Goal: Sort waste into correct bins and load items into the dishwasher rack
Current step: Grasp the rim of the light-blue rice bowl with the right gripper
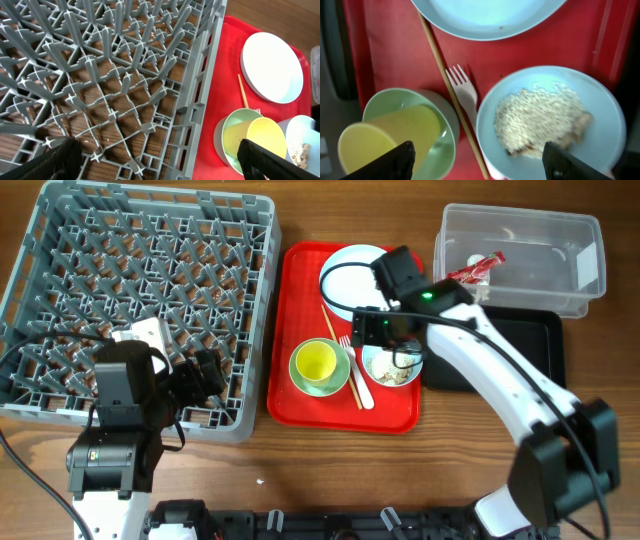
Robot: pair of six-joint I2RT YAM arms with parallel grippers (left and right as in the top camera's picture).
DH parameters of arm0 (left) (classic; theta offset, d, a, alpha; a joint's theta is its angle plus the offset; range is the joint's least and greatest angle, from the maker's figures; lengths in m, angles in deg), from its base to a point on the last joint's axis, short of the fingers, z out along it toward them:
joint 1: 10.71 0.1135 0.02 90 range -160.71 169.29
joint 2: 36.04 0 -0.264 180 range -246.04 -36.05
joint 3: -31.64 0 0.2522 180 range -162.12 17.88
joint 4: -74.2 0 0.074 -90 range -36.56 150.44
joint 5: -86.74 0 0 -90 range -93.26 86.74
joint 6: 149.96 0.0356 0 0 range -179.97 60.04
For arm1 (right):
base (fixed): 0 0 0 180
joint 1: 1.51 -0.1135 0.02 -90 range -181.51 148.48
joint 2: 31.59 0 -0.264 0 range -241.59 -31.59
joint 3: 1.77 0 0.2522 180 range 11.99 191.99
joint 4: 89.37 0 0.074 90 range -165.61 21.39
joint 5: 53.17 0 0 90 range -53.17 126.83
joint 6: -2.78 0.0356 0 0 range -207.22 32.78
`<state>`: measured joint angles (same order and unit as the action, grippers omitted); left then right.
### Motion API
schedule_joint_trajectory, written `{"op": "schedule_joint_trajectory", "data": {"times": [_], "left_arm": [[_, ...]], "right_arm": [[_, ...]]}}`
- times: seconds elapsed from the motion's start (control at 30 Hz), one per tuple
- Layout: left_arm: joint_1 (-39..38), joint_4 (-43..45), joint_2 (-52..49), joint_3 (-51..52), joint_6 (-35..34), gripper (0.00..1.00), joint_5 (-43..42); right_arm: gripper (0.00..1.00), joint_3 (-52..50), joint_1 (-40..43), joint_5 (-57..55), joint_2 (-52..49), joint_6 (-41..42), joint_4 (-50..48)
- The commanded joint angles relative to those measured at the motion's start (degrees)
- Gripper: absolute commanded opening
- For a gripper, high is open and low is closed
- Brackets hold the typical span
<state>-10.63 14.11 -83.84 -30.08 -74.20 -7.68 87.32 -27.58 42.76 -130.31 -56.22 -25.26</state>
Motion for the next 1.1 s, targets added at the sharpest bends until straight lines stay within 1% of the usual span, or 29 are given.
{"op": "schedule_joint_trajectory", "data": {"times": [0.0,0.07,0.17,0.2,0.23,0.27,0.4,0.43,0.47,0.5,0.57,0.63,0.7,0.8,0.97,1.07], "left_arm": [[0.04,0.15,-0.02,-0.92,0.31,1.0,-0.7],[0.04,0.15,-0.02,-0.9,0.28,1.0,-0.7],[0.04,0.13,-0.02,-0.9,0.31,1.0,-0.7],[0.04,0.15,-0.02,-0.9,0.31,1.0,-0.7],[0.04,0.13,-0.02,-0.9,0.31,1.0,-0.7],[0.04,0.15,-0.02,-0.9,0.31,1.0,-0.7],[0.04,0.15,-0.02,-0.9,0.31,1.0,-0.7],[0.04,0.15,-0.02,-0.9,0.31,1.0,-0.7],[0.04,0.15,-0.02,-0.9,0.31,1.0,-0.7],[0.04,0.15,-0.02,-0.9,0.31,1.0,-0.7],[0.04,0.15,-0.02,-0.9,0.31,1.0,-0.7],[0.04,0.15,-0.02,-0.9,0.31,1.0,-0.7],[0.04,0.15,-0.02,-0.9,0.31,1.0,-0.7],[0.04,0.15,-0.02,-0.9,0.31,1.0,-0.7],[0.04,0.17,-0.02,-0.9,0.31,1.0,-0.68],[0.04,0.17,-0.02,-0.9,0.31,1.0,-0.68]], "right_arm": [[0.82,-0.46,-0.74,-0.48,-5.95,7.58,-1.9],[0.82,-0.46,-0.76,-1.7,-9.38,11.39,-3.32],[0.8,-0.46,-0.76,-1.73,-12.35,14.51,-4.96],[0.76,-0.48,-0.76,-2.03,-12.59,15.85,-5.42],[0.52,-0.48,-0.76,-2.56,-12.63,17.66,-6.21],[0.36,-0.7,-0.76,-2.78,-12.63,18.78,-6.25],[0.35,-1.53,-0.76,-2.78,-13.31,18.64,-6.21],[0.32,-1.99,-0.76,-2.78,-13.44,18.67,-6.21],[0.26,-2.29,-0.76,-2.78,-13.44,18.67,-6.36],[0.15,-2.32,-0.76,-2.78,-13.44,18.64,-6.4],[0.04,-2.32,-0.76,-2.78,-13.44,18.58,-6.43],[0.04,-2.25,-0.76,-2.49,-13.42,17.73,-6.47],[0.04,-1.55,-0.76,-1.64,-13.07,14.27,-6.12],[0.04,0.98,-0.74,-1.4,-10.43,10.91,-3.13],[0.04,2.36,1.4,6.43,-2.34,-2.36,-2.97],[0.04,2.36,5.88,13.6,2.6,-9.29,-2.38]]}}
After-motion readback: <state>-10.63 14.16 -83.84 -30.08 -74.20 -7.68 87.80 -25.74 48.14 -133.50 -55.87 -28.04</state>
